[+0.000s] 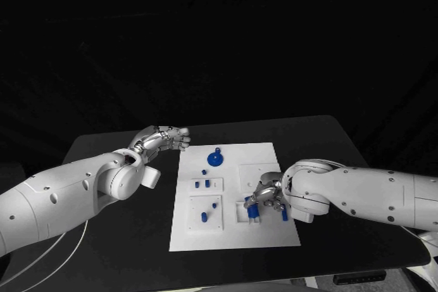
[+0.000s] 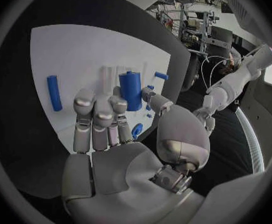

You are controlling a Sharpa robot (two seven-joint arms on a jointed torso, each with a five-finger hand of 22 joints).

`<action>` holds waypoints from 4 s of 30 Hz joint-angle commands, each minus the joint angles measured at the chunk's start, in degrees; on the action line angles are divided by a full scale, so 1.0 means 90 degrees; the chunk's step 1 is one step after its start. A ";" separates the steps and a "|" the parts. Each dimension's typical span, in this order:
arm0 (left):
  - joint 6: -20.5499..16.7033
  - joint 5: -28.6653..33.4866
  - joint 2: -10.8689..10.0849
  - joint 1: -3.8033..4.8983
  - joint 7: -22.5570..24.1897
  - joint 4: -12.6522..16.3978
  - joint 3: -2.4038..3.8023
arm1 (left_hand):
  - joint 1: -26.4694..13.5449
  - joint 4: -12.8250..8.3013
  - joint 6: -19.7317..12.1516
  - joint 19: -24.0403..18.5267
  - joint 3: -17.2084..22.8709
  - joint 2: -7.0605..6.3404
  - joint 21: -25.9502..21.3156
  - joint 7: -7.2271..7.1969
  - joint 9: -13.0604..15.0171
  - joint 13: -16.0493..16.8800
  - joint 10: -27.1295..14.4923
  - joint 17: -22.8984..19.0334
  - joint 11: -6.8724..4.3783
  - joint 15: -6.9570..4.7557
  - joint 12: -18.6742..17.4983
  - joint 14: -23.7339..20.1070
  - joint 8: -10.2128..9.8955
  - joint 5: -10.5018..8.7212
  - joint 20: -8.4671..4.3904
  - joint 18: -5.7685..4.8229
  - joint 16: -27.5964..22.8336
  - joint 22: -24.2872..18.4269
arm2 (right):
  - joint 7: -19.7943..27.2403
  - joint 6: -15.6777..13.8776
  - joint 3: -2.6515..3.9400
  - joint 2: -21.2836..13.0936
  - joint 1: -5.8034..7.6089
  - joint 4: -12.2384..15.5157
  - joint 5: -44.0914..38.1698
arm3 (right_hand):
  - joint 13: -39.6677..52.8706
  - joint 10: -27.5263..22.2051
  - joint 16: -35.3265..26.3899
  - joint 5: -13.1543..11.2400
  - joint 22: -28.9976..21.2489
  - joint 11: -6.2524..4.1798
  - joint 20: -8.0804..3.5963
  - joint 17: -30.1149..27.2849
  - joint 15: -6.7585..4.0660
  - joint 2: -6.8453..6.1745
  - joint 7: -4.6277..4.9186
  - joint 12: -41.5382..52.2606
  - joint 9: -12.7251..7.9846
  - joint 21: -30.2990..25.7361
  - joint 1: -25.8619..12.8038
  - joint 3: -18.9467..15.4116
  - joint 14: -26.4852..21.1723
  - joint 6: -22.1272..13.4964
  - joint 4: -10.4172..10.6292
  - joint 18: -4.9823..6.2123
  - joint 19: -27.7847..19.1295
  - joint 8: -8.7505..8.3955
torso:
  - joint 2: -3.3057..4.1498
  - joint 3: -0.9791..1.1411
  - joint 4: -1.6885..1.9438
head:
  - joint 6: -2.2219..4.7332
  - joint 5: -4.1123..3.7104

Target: Assemble the parts on the task board

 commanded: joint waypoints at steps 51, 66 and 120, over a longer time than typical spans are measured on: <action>0.0010 0.0024 -0.0013 0.0030 -0.0020 0.0027 0.0003 | -0.0032 -0.0013 -0.0030 -0.0022 -0.0039 0.0087 -0.0046 0.0107 -0.0007 -0.0019 0.0012 0.0020 0.0038 0.0003 0.0030 -0.0015 0.0037 -0.0023 -0.0003 0.0065 -0.0043 0.0023 | 0.0049 -0.0099 -0.0012 0.0349 -0.0235 -0.0239 -0.0182 | 0.0024 -0.0069 -0.0128 0.0023 0.0019 0.0008 -0.0044 0.0045 -0.0036 -0.0731 0.0115 -0.0073 -0.0062 -0.0007 -0.0660 -0.0379 0.0006 0.0111 0.0178 0.0290 -0.0039 -0.0177 | 0.0001 0.0004 -0.0009 | -0.0098 0.0242; -0.0003 0.0022 -0.0031 0.0030 -0.0024 0.0023 0.0003 | -0.0033 -0.0018 -0.0026 -0.0018 -0.0042 0.0094 -0.0047 0.0104 -0.0007 -0.0021 0.0017 0.0025 0.0039 0.0006 0.0033 -0.0008 0.0043 -0.0023 -0.0003 0.0068 -0.0041 0.0030 | 0.0555 0.0359 -0.0011 0.0054 -0.0235 0.0045 -0.0213 | 0.0033 -0.0099 -0.0175 0.0023 -0.0006 0.0019 -0.0083 0.0059 -0.0027 -0.0882 0.0125 -0.0088 -0.0038 -0.0035 -0.0477 -0.0557 0.0004 0.0080 0.0122 0.0290 -0.0056 -0.0192 | 0.0003 0.0012 -0.0006 | -0.0082 0.0246; -0.0017 0.0022 -0.0045 0.0030 -0.0020 0.0015 0.0001 | -0.0034 -0.0032 -0.0019 -0.0011 -0.0046 0.0158 -0.0059 0.0099 -0.0008 -0.0031 0.0025 0.0040 0.0037 0.0003 0.0036 -0.0003 0.0060 -0.0023 -0.0001 0.0076 -0.0050 0.0051 | 0.0491 0.0684 -0.0012 0.0130 -0.0271 0.0039 -0.0557 | 0.0032 0.0108 -0.0249 0.0271 0.0043 0.0000 0.0111 0.0254 -0.0013 0.0515 0.0099 -0.0138 -0.0135 0.0098 -0.0122 0.0616 0.0094 0.0414 -0.0805 0.0290 -0.0031 -0.0262 | -0.0003 0.0005 -0.0009 | -0.0140 0.0253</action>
